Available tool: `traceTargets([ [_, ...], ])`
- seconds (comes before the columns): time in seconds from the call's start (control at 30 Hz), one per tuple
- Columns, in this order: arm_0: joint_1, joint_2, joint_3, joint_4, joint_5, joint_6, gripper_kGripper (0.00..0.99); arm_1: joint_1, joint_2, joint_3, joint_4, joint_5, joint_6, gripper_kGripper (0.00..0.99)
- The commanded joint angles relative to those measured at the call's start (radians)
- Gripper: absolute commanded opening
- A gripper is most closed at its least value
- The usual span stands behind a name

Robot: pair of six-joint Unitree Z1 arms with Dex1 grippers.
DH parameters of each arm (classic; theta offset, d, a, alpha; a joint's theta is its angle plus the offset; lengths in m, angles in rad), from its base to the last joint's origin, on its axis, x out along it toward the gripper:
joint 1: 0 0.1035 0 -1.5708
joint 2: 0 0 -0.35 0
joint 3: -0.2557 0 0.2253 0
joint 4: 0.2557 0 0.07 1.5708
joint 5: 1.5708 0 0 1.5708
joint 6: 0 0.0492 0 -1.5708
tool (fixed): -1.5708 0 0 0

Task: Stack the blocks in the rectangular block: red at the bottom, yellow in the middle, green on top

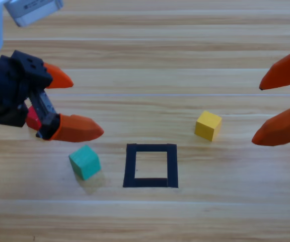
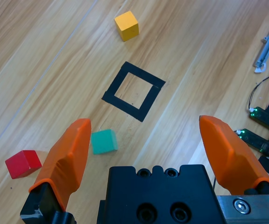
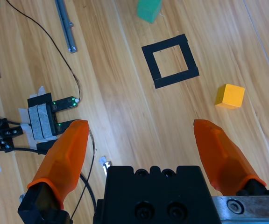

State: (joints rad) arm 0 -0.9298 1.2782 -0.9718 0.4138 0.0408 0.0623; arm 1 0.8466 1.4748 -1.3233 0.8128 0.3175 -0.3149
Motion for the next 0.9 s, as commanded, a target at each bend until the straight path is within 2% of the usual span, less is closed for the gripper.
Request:
traceTargets([
  [0.03,-0.021,-0.017,-0.005,0.010,0.013,-0.006,0.990,0.052,0.051,-0.008,0.009,-0.009,0.000,0.985],
  [0.2,-0.021,-0.019,-0.005,0.011,0.016,-0.007,0.990,0.052,0.048,-0.007,0.009,-0.020,0.020,0.985],
  [0.43,-0.021,-0.017,-0.007,0.010,0.019,-0.009,0.990,0.052,0.074,-0.004,-0.004,-0.110,0.106,0.986],
  [0.57,-0.021,-0.016,-0.008,0.010,0.022,-0.010,0.990,0.052,0.150,0.007,-0.066,-0.265,0.221,0.986],
  [0.8,-0.021,-0.017,-0.010,0.010,0.028,-0.010,0.990,0.049,0.329,-0.077,-0.093,-0.663,0.528,0.983],
  [0.9,-0.018,-0.020,-0.010,0.010,0.059,-0.045,0.990,0.049,0.348,-0.096,-0.072,-0.683,0.637,0.985],
])
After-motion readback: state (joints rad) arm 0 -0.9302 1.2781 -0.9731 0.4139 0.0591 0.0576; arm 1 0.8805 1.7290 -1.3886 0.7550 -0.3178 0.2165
